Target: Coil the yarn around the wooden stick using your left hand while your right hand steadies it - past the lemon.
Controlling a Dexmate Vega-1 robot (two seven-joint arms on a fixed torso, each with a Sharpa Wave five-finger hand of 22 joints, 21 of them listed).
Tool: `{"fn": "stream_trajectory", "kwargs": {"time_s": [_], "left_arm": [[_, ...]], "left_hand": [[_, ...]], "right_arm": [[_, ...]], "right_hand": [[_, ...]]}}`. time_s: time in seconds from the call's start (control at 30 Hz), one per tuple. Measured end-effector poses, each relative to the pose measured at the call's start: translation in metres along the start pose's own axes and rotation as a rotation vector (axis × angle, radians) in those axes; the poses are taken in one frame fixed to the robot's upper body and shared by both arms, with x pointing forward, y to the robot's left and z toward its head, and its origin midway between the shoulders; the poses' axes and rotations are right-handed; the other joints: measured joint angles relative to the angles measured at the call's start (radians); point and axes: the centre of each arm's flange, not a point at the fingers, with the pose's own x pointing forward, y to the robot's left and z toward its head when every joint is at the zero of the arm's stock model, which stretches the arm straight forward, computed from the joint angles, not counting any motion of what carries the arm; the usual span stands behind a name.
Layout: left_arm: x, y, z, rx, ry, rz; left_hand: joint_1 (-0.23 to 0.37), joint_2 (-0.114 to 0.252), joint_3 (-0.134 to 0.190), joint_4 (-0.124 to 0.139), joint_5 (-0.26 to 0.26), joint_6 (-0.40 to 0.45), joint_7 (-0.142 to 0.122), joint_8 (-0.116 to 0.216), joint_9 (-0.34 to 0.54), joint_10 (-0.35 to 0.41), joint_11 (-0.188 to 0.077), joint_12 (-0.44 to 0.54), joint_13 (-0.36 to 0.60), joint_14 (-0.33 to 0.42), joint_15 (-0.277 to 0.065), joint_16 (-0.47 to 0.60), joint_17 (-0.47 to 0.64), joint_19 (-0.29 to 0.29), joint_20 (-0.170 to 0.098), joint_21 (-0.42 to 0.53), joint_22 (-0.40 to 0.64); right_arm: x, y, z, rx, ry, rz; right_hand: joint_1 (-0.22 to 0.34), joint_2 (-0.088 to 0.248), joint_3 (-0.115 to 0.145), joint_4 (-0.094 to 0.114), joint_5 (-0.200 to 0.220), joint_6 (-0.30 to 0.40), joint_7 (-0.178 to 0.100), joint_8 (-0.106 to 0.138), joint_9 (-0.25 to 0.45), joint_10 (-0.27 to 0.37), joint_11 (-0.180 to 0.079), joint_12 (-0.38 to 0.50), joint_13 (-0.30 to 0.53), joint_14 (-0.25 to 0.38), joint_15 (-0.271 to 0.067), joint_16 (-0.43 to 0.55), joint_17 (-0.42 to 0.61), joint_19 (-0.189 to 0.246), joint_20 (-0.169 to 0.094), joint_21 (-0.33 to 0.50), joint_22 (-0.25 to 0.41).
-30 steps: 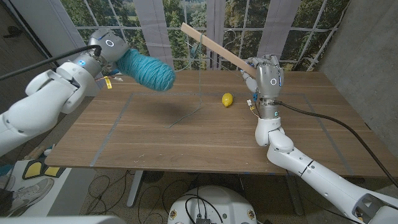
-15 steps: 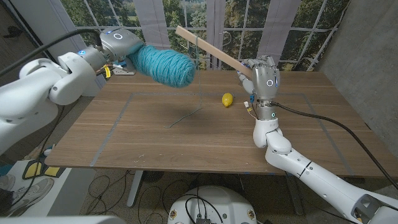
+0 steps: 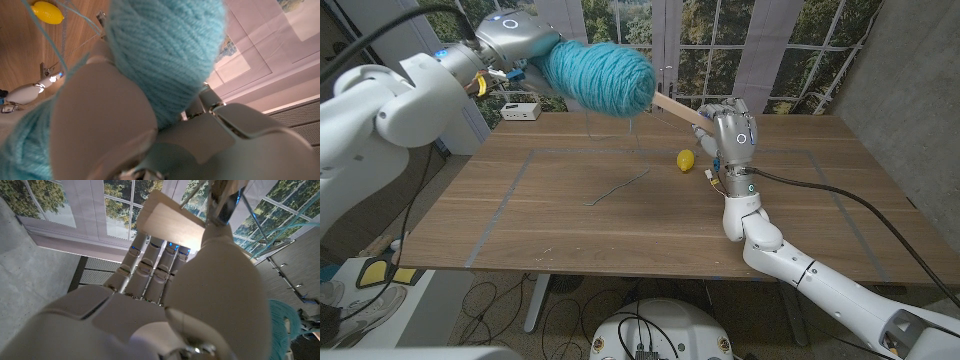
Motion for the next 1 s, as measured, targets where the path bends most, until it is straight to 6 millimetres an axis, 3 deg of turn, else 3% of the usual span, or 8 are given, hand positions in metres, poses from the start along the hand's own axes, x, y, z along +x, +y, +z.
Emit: {"fn": "stream_trajectory", "kwargs": {"time_s": [0.43,1.0], "left_arm": [[0.022,0.027,0.005,0.023,-0.015,0.051],[0.044,0.031,-0.010,0.088,0.069,0.066]], "left_hand": [[0.000,0.000,-0.004,0.002,0.000,0.006,-0.001,-0.005,0.000,0.000,0.000,0.000,0.007,0.004,0.004,0.002,0.001,-0.003,0.004,0.001,-0.004],[0.000,0.000,-0.005,0.001,0.000,0.009,0.002,-0.009,-0.001,0.000,0.000,-0.003,0.007,0.004,0.004,0.001,0.001,-0.008,0.000,0.010,-0.014]], "right_arm": [[-0.018,0.013,0.014,0.028,-0.062,0.042],[-0.032,0.005,0.044,0.138,-0.187,-0.015]], "right_hand": [[0.000,0.000,-0.007,0.002,-0.003,0.000,0.000,-0.003,0.007,0.005,-0.005,-0.004,0.003,0.000,0.000,0.000,0.000,-0.004,0.004,0.006,0.000],[0.000,0.000,-0.011,0.005,0.000,0.000,0.000,-0.007,0.007,0.007,-0.007,-0.008,0.007,0.006,-0.006,0.000,0.000,-0.004,0.004,0.015,0.000]]}}
